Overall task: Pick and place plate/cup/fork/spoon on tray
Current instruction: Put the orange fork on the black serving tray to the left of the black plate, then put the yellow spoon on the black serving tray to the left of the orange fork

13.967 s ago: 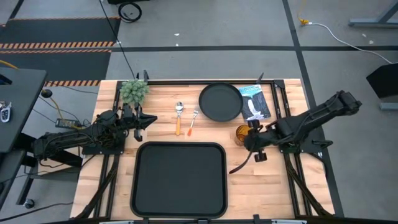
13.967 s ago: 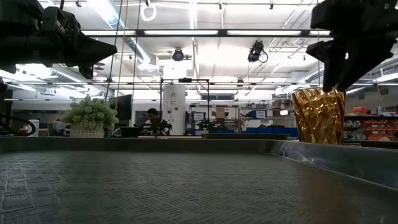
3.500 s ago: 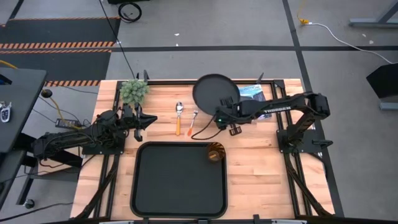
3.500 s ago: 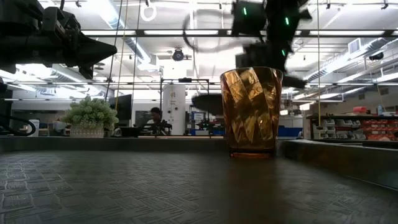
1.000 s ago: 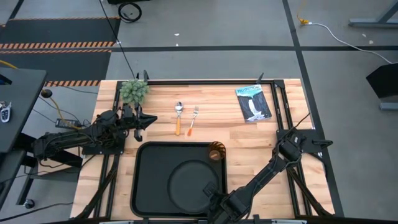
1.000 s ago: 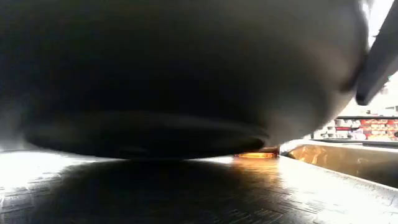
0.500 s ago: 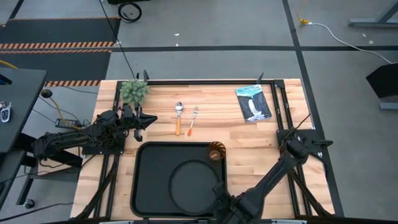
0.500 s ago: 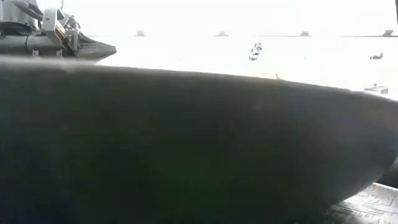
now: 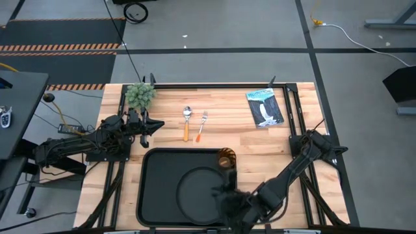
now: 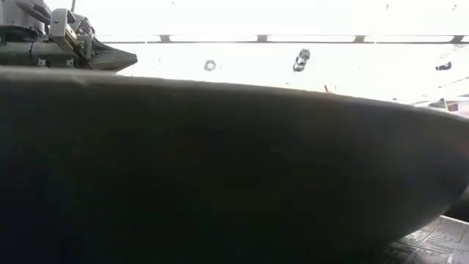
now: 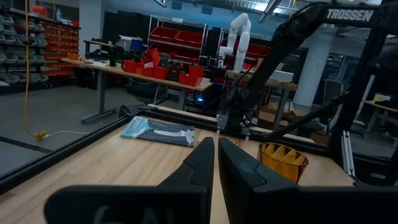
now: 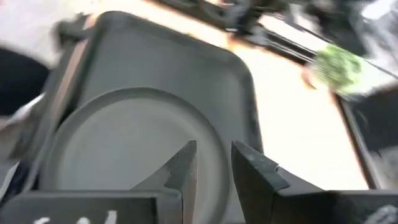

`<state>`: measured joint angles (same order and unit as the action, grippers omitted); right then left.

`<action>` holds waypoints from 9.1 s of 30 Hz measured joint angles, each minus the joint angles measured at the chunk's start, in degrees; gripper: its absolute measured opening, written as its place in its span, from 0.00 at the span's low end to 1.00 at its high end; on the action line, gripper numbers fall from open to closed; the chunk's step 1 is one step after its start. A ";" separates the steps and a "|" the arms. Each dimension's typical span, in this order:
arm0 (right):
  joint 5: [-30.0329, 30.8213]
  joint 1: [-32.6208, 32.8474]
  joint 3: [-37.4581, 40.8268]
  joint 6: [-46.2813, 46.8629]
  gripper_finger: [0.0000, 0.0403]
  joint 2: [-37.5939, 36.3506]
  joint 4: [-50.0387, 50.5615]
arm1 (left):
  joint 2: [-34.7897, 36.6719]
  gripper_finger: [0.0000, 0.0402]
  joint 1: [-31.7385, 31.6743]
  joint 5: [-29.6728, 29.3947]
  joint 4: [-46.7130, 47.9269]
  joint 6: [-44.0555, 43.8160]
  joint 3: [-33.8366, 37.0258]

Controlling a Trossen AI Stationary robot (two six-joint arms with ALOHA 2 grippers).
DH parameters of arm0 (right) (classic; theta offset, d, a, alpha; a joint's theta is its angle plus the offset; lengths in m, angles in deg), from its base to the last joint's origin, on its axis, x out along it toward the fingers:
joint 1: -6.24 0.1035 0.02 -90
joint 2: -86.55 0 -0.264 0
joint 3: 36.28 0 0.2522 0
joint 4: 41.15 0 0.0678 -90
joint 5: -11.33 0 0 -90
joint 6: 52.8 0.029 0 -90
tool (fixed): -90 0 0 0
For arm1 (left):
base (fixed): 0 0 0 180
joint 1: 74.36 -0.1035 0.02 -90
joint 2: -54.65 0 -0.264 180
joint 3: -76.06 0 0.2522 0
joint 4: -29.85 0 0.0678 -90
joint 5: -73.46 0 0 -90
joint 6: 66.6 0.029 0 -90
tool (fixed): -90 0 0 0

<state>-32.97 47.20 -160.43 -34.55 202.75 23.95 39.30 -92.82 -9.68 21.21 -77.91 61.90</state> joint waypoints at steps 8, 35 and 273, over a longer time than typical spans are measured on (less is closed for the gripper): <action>-0.49 -5.69 0.00 -0.02 0.25 -5.34 8.43 | 0.00 0.07 -0.01 -0.02 0.00 0.00 0.01; -3.95 -17.94 1.24 -7.97 0.25 -9.82 18.27 | 0.00 0.07 0.04 0.68 -3.02 -31.52 -0.01; -54.37 -47.46 59.80 -39.39 0.25 -64.90 -42.07 | -93.85 0.27 37.56 -33.78 80.30 -76.50 -73.56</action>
<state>-87.34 -0.27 -100.63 -73.94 137.86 -18.13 -54.56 -55.25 -43.46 101.52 -154.41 -11.65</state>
